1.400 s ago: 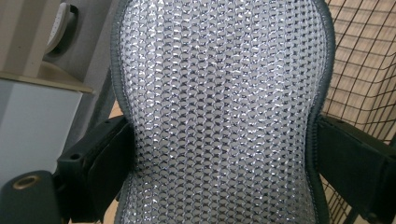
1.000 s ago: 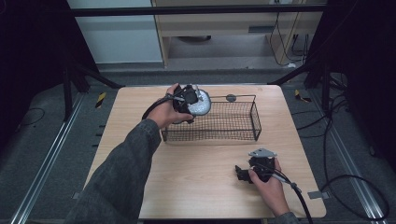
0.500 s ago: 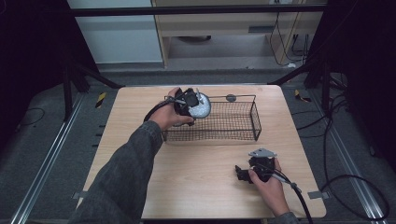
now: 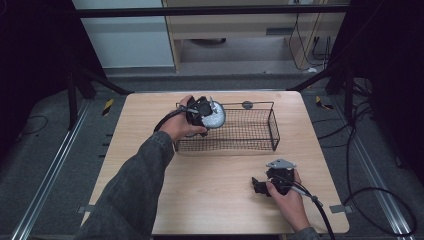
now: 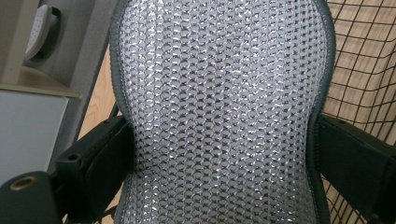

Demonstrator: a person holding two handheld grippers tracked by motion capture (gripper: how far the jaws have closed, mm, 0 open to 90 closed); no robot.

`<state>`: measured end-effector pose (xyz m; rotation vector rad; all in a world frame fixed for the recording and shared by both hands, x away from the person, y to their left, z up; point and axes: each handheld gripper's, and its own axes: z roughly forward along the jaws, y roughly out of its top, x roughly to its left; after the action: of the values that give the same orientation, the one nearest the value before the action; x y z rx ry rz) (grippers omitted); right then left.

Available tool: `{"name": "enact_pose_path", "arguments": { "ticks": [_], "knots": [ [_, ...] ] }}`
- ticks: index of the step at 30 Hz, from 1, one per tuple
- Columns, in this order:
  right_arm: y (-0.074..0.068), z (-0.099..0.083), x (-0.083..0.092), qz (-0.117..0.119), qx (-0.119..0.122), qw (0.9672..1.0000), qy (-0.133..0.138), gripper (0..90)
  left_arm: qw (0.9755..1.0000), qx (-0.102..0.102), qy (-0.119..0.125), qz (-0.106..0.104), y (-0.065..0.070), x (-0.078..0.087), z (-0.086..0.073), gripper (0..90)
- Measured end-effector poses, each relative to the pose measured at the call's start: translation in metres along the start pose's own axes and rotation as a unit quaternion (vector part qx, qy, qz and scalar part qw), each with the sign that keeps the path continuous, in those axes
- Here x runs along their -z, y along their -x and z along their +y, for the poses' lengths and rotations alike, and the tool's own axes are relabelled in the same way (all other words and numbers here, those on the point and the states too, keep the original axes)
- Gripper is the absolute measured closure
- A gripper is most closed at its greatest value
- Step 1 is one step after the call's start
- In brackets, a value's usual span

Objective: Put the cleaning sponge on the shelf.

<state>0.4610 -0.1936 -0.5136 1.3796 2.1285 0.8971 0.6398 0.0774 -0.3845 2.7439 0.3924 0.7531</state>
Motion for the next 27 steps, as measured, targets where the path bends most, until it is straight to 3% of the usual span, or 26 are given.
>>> {"name": "enact_pose_path", "arguments": {
  "ticks": [11,17,27],
  "knots": [
    [0.0,0.0,0.0,0.0,-0.001,1.0,0.0,0.7,0.9993,0.031,0.007,-0.02,-0.002,-0.004,-0.005,2.5],
    [0.0,0.0,0.0,0.0,0.0,1.0,0.0,0.7,0.999,0.031,0.001,-0.03,0.0,-0.006,-0.005,2.6],
    [0.0,0.0,0.0,0.001,-0.001,1.0,-0.001,0.7,0.9982,0.044,0.029,-0.027,-0.003,0.006,-0.007,6.8]
  ]
}}
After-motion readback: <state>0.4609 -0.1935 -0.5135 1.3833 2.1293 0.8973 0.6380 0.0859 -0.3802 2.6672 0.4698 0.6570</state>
